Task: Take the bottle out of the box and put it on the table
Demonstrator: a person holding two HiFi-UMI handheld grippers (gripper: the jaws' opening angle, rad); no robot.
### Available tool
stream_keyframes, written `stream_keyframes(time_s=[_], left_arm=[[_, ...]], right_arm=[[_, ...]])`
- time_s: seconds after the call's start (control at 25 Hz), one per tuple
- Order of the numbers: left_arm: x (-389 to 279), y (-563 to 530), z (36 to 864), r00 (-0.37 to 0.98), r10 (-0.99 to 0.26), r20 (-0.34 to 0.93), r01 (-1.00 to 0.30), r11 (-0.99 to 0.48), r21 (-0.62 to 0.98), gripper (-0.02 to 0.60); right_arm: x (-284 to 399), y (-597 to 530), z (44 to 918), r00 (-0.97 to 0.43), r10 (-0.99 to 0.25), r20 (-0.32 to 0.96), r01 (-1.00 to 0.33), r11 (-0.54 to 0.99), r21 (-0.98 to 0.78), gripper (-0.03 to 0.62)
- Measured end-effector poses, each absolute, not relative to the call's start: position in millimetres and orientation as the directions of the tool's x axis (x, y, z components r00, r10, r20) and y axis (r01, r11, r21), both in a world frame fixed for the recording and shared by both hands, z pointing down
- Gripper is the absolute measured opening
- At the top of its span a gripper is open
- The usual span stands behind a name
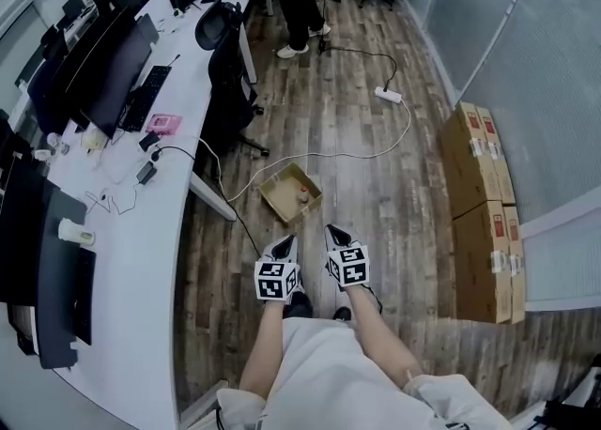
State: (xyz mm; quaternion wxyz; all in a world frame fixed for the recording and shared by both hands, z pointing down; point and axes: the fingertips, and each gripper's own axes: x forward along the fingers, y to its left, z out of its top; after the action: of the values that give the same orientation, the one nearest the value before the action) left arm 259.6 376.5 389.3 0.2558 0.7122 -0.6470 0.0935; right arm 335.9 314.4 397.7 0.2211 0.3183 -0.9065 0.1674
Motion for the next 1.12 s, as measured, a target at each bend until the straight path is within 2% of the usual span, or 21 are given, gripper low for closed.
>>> stream_keyframes(time_s=[0.36, 0.6, 1.12], left_arm=[[202, 287, 368, 0.232, -0.881, 0.413, -0.965, -0.155, 0.211, 0.014], [163, 253, 363, 0.270, -0.890, 0.369, -0.952, -0.188, 0.241, 0.014], [123, 231, 394, 0.280, -0.876, 0.394, -0.938, -0.161, 0.308, 0.014]], right_arm=[[281, 243, 391, -0.664, -0.552, 0.505, -0.699, 0.698, -0.155, 0.040], [265, 204, 388, -0.590, -0.660, 0.465, -0.784, 0.606, -0.134, 0.040], [244, 185, 414, -0.557, -0.646, 0.522, -0.793, 0.601, -0.104, 0.041]])
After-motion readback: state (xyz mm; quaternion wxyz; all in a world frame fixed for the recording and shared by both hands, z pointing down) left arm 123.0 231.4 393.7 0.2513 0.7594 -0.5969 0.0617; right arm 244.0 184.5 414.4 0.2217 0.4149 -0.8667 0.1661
